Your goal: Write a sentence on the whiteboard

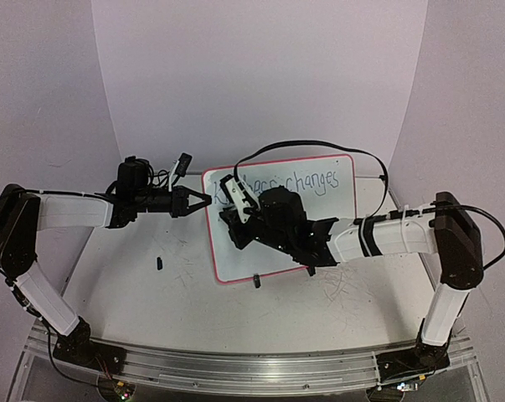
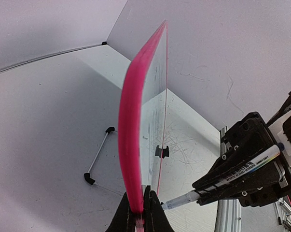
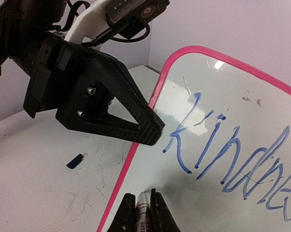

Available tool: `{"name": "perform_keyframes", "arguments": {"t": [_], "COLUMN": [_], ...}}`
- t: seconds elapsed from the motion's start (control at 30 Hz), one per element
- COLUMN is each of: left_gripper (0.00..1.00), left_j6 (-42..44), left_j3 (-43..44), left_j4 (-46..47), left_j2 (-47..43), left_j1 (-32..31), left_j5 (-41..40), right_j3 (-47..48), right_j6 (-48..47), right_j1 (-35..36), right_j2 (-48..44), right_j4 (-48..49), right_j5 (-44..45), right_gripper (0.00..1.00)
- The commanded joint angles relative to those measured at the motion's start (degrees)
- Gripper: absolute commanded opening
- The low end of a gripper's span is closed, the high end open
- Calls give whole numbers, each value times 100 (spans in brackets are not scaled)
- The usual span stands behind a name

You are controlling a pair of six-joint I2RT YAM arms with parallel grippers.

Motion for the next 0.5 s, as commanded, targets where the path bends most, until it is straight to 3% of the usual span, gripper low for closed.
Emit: {"name": "perform_keyframes", "arguments": {"t": [0.0,0.47], "left_gripper": [0,0], "left_j6": [460,469], "left_j3": [204,208], "left_j4": [-113,-136], "left_j2": [60,54], "left_j1": [-74,-82], "left_j5": [-380,-372], "right_j3": [271,121], "right_j6": [-50,92], "right_j1": [12,27], "right_j2": [67,157], "right_j4": [88,-22], "right_j5": [310,378], "right_gripper": [0,0]}}
